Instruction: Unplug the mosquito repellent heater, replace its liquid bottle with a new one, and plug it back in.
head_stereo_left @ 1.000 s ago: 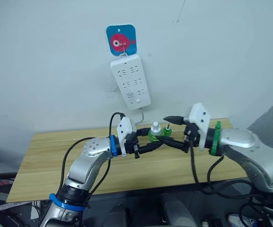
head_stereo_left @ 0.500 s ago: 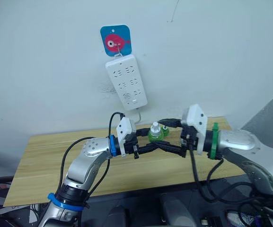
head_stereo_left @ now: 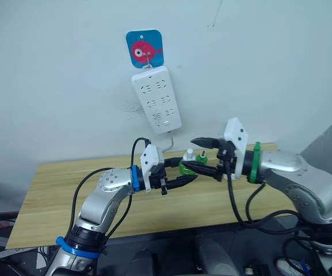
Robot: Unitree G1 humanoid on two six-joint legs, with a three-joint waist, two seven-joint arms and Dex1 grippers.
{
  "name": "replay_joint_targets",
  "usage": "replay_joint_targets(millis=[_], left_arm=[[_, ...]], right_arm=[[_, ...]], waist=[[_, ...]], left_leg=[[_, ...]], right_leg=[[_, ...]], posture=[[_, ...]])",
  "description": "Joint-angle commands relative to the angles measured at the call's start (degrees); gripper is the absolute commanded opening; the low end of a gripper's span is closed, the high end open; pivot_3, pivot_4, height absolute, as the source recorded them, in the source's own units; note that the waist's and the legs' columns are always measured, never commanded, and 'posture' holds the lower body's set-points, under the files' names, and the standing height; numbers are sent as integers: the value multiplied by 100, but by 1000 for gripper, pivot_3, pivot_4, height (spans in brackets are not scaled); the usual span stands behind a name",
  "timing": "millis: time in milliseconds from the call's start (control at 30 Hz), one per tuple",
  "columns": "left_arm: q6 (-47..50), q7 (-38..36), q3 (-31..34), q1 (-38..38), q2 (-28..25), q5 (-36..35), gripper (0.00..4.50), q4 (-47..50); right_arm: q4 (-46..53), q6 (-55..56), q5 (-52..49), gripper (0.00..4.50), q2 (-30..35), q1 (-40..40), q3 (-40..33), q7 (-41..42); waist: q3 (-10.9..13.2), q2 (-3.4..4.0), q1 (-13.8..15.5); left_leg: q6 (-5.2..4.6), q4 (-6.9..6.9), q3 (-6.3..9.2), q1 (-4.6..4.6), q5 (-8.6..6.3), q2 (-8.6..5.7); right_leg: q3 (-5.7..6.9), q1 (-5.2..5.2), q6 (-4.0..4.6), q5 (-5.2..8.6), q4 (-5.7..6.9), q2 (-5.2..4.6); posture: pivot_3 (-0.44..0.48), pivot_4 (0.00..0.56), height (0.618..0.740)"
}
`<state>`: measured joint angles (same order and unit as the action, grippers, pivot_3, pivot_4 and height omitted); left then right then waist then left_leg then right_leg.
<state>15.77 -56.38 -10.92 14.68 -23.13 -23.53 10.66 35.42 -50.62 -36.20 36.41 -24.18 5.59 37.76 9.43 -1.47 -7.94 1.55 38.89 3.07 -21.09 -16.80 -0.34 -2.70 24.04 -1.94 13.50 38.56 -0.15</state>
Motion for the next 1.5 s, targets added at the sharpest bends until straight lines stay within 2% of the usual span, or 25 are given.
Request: replay_joint_targets(millis=[33, 267, 467, 667, 767, 1000, 1200, 1367, 1500], left_arm=[[-141, -49, 37, -9, -30, -36, 2236, 246], [-193, -83, 47, -8, -59, -9, 2236, 195], [-234, -122, 24, 1, -98, 4, 2236, 179], [-256, -128, 2, 2, -107, 12, 2236, 197], [-263, -127, -4, -36, -117, 14, 2236, 239], [-269, -125, -5, -98, -143, 24, 2236, 290], [-283, -152, 6, -182, -216, 64, 2236, 258], [-181, 5, 153, -466, -439, 237, 2236, -23], [-158, 90, 248, -807, -752, 415, 2236, -197]], right_arm=[[154, -58, -201, 3550, 515, 176, -576, 303], [253, -187, -679, 3550, 1136, 283, -1028, 706], [387, -586, -1267, 3550, 404, -265, -766, 43], [174, -591, -1125, 3550, 95, -562, -248, -50], [60, -529, -1072, 2952, -28, -637, -61, -45], [-59, -418, -940, 437, -158, -656, 101, 46], [2, -400, -1210, 342, -206, -774, -195, 50], [-104, -537, -1746, 342, -309, -1188, -910, -366], [-219, -166, -1048, 342, -310, -599, -636, -556]], waist=[[0, 0, 0], [0, 0, -5], [0, 0, -11], [0, 0, 6], [0, 0, 1], [0, 0, 1], [0, 0, 2], [1, 1, -5], [1, 1, 3]], left_leg=[[0, 0, -1, 2, 0, 1], [0, -3, -13, 3, 0, 2], [0, -4, -12, 4, 0, 4], [0, -3, -6, 1, 0, 1], [0, -3, -5, 1, 0, 1], [0, -4, -5, 1, 0, 2], [0, -3, -3, 1, 0, 3], [-1, -5, -4, 3, 0, 4], [-1, -9, 3, 2, 0, 7]], right_leg=[[0, -2, -10, 6, 0, 1], [-3, -1, -25, 15, 0, 7], [-9, 0, -25, 15, 2, 9], [-6, -1, -21, 13, -3, 3], [-5, -1, -21, 13, -3, 2], [-5, 0, -19, 12, -2, 2], [-4, 0, -19, 12, -2, 2], [-5, 1, -19, 12, -1, 3], [2, 1, -18, 13, -3, 4]], posture=[[-187, 117, 740], [-186, 122, 740], [-186, 122, 740], [-177, 120, 740], [-177, 120, 740], [-166, 120, 740], [-166, 122, 740], [-162, 132, 740], [-160, 141, 740]])
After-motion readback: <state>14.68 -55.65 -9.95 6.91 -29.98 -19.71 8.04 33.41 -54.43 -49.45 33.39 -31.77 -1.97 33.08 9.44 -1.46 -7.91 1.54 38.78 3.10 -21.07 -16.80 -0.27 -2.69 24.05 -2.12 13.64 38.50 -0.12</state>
